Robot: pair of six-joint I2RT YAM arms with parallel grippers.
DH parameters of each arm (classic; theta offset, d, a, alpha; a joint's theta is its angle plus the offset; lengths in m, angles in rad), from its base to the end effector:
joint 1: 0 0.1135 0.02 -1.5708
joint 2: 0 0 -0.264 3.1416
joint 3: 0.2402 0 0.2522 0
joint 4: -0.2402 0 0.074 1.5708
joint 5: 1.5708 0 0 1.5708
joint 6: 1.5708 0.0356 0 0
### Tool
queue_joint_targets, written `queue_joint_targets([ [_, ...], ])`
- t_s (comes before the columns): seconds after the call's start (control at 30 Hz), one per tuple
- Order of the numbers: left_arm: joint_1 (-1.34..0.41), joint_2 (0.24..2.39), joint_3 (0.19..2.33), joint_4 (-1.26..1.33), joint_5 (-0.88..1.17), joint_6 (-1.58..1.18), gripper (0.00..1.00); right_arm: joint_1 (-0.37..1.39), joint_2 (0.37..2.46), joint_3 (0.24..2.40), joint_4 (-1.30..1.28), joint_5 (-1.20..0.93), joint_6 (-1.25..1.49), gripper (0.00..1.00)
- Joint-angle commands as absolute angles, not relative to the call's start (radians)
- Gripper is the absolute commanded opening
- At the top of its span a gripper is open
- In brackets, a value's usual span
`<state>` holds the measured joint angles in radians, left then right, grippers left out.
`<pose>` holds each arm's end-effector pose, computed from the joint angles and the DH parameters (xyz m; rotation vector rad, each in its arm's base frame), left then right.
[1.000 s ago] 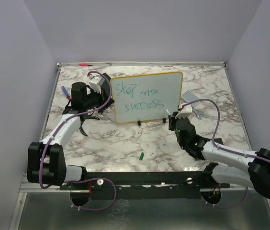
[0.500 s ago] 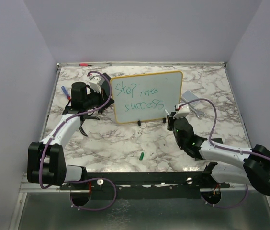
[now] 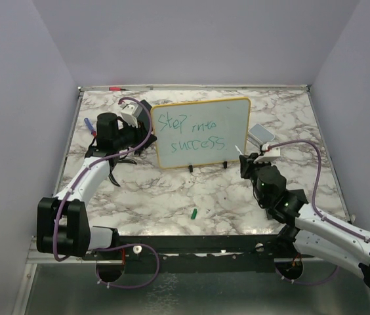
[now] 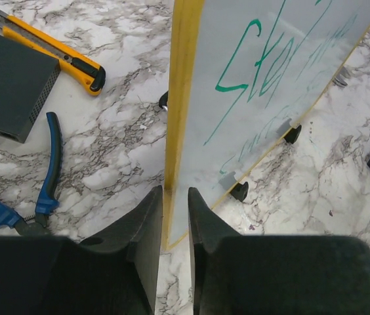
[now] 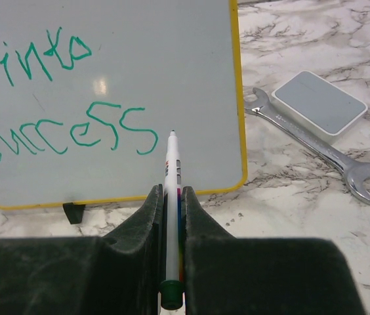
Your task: Write a sentence on the whiteboard
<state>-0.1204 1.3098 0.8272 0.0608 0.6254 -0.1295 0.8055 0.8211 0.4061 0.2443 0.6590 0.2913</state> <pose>0.2859 -0.0556 0.2659 0.3988 1.9498 -0.7821 0.1467 0.1213 0.2455 0.0400 1.7110 0.2423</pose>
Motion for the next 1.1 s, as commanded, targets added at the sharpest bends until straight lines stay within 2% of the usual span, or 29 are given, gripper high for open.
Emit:
queue_joint_targets([
  [0.0, -0.125, 1.270, 0.825, 0.080, 0.605, -0.124, 0.27, 0.803, 0.800, 0.422, 0.142, 0.659, 0.312, 0.01],
  [0.1, -0.127, 1.260, 0.822, 0.079, 0.596, -0.124, 0.41, 0.804, 0.802, 0.422, 0.149, 0.657, 0.319, 0.01],
  [0.23, -0.127, 1.245, 0.816, 0.080, 0.584, -0.124, 0.49, 0.804, 0.804, 0.423, 0.164, 0.637, 0.323, 0.01],
  [0.37, -0.128, 1.229, 0.813, 0.080, 0.563, -0.120, 0.63, 0.804, 0.792, 0.425, 0.169, 0.629, 0.325, 0.01],
  [0.47, -0.128, 1.219, 0.810, 0.080, 0.543, -0.117, 0.69, 0.804, 0.781, 0.428, 0.159, 0.627, 0.325, 0.01],
  [0.67, -0.151, 1.131, 0.784, 0.079, 0.378, -0.084, 0.73, 0.804, 0.771, 0.430, 0.143, 0.597, 0.339, 0.01],
  [0.83, -0.313, 1.035, 0.772, -0.008, 0.086, 0.037, 0.75, 0.804, 0.764, 0.454, 0.089, 0.542, 0.351, 0.01],
  [1.07, -0.423, 0.899, 0.790, -0.150, 0.009, -0.109, 0.74, 0.804, 0.741, 0.471, -0.039, 0.433, 0.397, 0.01],
])
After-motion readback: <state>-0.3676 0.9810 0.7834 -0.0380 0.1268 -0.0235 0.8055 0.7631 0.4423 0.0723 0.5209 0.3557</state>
